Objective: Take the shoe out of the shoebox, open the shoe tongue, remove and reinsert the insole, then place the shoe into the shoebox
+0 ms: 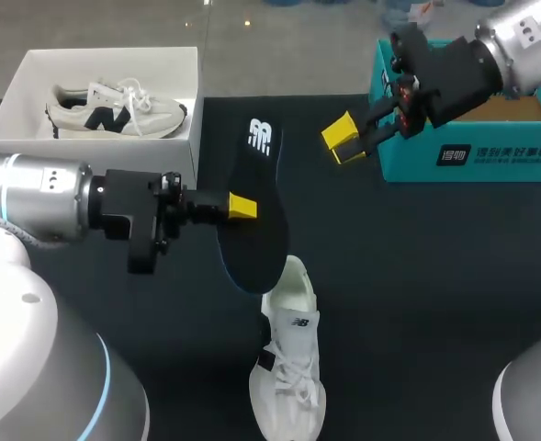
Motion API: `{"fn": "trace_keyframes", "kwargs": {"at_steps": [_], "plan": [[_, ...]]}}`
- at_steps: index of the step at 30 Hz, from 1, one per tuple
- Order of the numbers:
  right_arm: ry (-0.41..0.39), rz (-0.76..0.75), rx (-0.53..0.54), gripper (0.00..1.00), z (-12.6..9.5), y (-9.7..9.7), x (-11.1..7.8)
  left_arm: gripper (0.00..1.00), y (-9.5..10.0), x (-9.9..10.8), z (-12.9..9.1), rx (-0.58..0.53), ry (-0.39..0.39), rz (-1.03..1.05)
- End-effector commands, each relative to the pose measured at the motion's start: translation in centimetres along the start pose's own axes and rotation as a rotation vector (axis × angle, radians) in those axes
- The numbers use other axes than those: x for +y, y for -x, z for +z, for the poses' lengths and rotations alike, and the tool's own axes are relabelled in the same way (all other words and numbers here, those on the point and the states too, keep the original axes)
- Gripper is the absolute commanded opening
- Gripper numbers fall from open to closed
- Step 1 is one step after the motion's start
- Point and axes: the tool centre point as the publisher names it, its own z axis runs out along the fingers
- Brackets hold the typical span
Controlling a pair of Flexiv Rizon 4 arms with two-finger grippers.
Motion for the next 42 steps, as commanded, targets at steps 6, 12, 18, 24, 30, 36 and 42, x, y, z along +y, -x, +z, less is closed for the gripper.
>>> {"fn": "trace_keyframes", "kwargs": {"at_steps": [6,12,18,24,30,36,42], "plan": [[0.117,0.002,0.055,1.00,2.8,1.5,-1.5,0.00,-0.2,0.1,0.2,-0.002,0.000,0.003],[0.179,0.032,0.103,1.00,4.1,2.9,-2.3,0.00,-0.2,0.1,0.2,-0.002,0.000,0.003],[0.190,0.053,0.161,1.00,5.9,4.0,-1.9,0.00,-0.2,0.1,0.2,-0.002,0.000,0.003],[0.192,0.063,0.193,1.00,7.0,4.5,-0.7,0.00,-0.2,0.1,0.2,-0.002,0.000,0.003],[0.186,0.063,0.214,1.00,7.8,4.3,0.4,0.00,-0.2,0.1,0.2,-0.002,0.000,0.003],[0.178,0.046,0.239,1.00,9.0,3.4,1.1,0.00,-0.2,0.1,0.2,-0.002,0.000,0.003],[0.184,0.041,0.250,1.00,9.7,3.1,0.8,0.00,-0.2,0.1,0.2,-0.002,0.000,0.003]]}}
